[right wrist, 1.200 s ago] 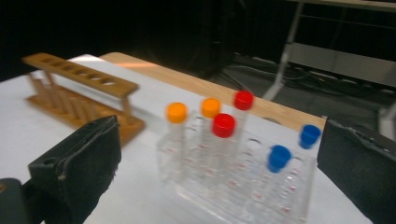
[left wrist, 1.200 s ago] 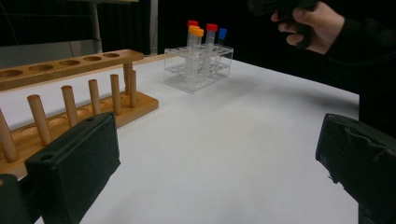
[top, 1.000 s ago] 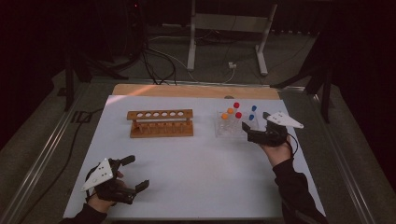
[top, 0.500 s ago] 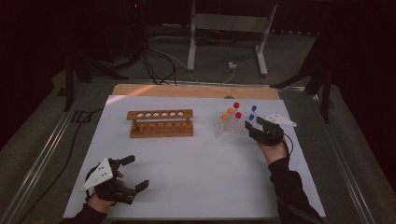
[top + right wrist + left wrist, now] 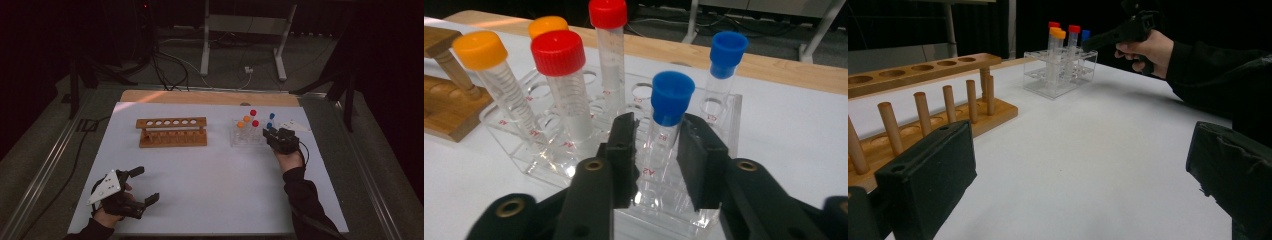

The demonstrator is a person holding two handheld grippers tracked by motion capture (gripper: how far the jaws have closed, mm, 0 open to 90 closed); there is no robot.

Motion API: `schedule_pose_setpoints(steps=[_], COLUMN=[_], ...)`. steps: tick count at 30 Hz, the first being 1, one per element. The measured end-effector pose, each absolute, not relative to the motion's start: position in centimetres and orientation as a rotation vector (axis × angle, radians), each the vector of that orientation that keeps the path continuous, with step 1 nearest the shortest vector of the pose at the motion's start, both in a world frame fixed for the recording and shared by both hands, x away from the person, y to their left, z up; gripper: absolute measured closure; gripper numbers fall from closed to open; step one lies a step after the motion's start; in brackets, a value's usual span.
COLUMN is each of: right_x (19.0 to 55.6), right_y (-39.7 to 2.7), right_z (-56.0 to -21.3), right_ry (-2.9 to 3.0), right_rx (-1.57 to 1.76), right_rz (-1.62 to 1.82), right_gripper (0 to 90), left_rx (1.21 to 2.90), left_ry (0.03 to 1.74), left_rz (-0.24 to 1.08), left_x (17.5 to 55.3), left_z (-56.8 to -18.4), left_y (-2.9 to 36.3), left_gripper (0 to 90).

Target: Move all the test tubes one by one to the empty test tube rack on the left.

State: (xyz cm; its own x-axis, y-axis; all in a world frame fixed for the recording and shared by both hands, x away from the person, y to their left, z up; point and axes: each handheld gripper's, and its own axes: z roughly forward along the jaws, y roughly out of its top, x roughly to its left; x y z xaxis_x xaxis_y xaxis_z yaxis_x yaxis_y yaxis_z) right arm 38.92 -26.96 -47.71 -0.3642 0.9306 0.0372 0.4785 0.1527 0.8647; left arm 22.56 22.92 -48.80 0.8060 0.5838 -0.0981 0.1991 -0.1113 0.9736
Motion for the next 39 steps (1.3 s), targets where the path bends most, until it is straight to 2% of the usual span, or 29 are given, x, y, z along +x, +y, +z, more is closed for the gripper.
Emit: schedule_pose_setpoints(steps=[4, 20, 39], right_x=[39.0, 38.9, 36.7], right_y=[-26.9, -27.0, -26.8], right_z=[-47.8, -45.8, -37.4], right_ry=[1.915, 1.909, 1.918], right_rx=[1.341, 1.260, 1.061], right_rz=[1.138, 1.129, 1.189], right_gripper=[75.7, 77.1, 77.1], left_rx=[1.682, 1.685, 1.676], left_ry=[0.619, 0.617, 0.607], left_rz=[0.363, 0.364, 0.326], left_x=[22.6, 22.6, 22.5], left_z=[-48.8, -48.8, -47.9], left_y=[22.9, 22.9, 22.8], left_gripper=[0.6, 0.6, 0.6])
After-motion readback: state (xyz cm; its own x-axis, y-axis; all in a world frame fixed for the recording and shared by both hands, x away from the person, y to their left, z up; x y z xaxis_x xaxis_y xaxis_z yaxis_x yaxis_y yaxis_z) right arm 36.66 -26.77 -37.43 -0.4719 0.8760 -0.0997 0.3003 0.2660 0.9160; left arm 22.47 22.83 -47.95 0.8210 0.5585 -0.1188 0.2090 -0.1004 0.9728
